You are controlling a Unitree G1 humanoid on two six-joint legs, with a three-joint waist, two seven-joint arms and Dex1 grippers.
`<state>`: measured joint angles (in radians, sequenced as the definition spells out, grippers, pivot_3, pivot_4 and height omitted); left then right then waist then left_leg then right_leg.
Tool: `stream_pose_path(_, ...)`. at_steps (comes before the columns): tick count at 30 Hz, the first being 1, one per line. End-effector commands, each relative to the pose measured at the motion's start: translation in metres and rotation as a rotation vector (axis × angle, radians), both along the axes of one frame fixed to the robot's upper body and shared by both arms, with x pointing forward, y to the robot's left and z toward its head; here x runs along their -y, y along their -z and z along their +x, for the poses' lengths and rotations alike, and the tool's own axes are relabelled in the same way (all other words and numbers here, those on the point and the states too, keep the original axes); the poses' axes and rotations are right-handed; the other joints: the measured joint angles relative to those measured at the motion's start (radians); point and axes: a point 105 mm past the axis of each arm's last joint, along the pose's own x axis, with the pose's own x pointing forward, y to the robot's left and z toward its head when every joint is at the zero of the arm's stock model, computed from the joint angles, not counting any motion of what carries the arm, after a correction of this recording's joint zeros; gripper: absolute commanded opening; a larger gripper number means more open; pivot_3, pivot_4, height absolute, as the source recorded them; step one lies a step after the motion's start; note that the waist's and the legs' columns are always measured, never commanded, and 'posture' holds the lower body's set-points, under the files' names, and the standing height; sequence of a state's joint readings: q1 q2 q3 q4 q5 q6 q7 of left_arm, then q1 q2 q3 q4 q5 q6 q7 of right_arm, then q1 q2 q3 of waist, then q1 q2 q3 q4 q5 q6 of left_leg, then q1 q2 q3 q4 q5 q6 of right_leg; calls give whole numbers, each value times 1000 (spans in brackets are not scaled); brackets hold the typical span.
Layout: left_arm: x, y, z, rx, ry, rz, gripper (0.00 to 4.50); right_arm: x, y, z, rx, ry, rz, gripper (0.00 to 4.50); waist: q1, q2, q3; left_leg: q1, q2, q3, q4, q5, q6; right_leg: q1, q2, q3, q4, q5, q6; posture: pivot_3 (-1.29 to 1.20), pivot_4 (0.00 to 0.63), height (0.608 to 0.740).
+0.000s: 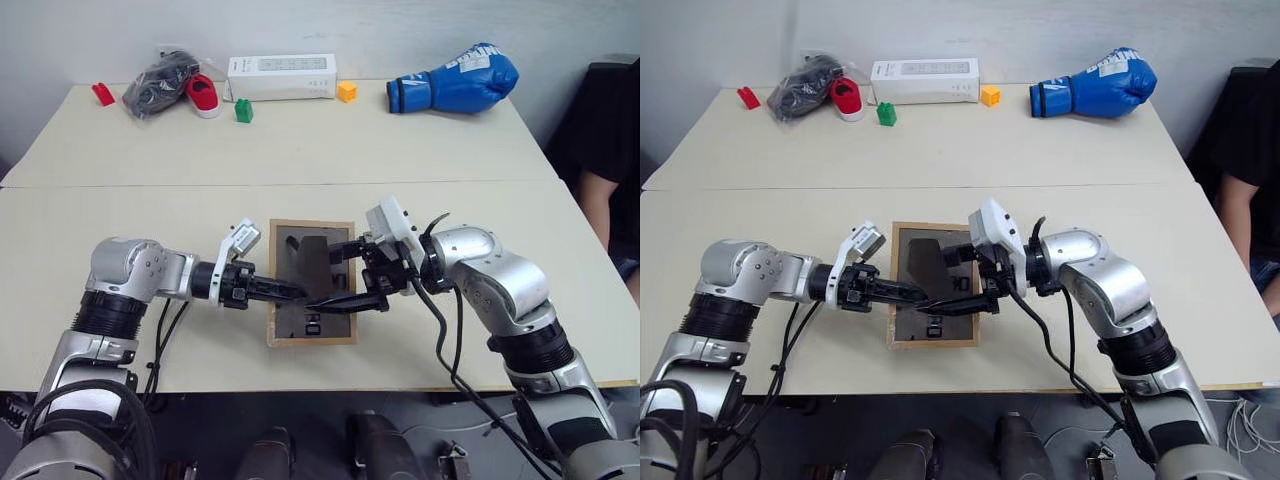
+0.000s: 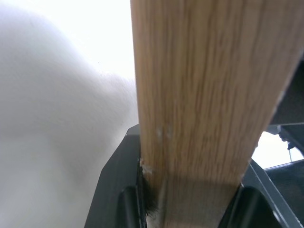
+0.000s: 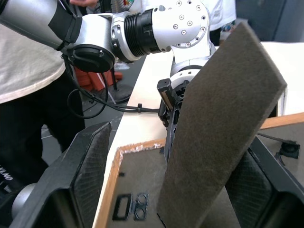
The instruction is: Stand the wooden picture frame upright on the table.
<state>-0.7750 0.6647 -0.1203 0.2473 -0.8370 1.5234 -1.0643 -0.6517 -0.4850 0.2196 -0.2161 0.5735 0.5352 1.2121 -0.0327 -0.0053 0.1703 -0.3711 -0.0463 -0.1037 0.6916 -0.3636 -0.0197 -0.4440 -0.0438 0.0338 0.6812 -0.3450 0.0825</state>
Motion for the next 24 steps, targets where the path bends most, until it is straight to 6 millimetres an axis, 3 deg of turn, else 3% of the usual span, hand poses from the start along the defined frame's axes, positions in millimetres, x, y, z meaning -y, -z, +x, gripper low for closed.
stream_pose_path(1, -10, -13, 7, 15, -58, -53, 1293, 2, -16, -13, 114, -41, 58, 3374, 1, 0, 0, 0, 0, 0, 0, 0, 0, 0, 0, 0, 0, 0, 0, 0, 150, 740)
stream_pose_path(6, -8, -14, 4, 14, -52, -60, 1293, 13, -10, 1, 214, 44, 38, 3374, 2, 0, 0, 0, 0, 0, 1, 0, 0, 0, 0, 0, 0, 0, 0, 0, 150, 740)
stream_pose_path(14, -21, -35, -5, -59, -19, -129, 1293, 85, -21, 38, 393, 317, 44, 3374, 3, 0, 0, 0, 0, 0, 1, 0, 0, 0, 0, 0, 0, 0, 0, 0, 150, 740)
stream_pose_path(16, -25, -39, -6, -106, -17, -162, 1293, 95, -13, 36, 615, 310, -20, 3549, 3, 0, 0, 0, 0, 0, 1, 0, 0, 0, 0, 0, 1, 0, 0, 0, 150, 740)
stream_pose_path(18, -25, -40, -8, -150, -2, -173, 1293, 96, 4, 34, 755, 275, -98, 3900, 2, 0, 0, 0, -1, 0, 0, 0, 0, 0, 0, 0, 1, 0, 0, 0, 150, 740)
stream_pose_path(20, -22, -38, -11, -198, 14, -185, 1293, 88, 6, 37, 950, 292, -88, 4488, -1, -1, 0, 0, -1, 1, 1, 0, 0, 0, 0, 0, 1, 0, 0, 0, 150, 740)
stream_pose_path(22, -18, -36, -13, -251, 33, -202, 1293, 76, 1, 39, 1113, 311, -24, 4488, -7, 0, 0, 1, -1, 1, 2, 0, 0, -1, 0, 2, 2, 0, 0, 0, 150, 740)
stream_pose_path(24, -16, -36, -15, -285, 43, -206, 1293, 70, -1, 42, 1168, 327, 16, 4488, -14, 0, 0, 1, -2, 1, 6, 0, 0, -2, 1, 2, 5, 0, 0, 0, 150, 740)
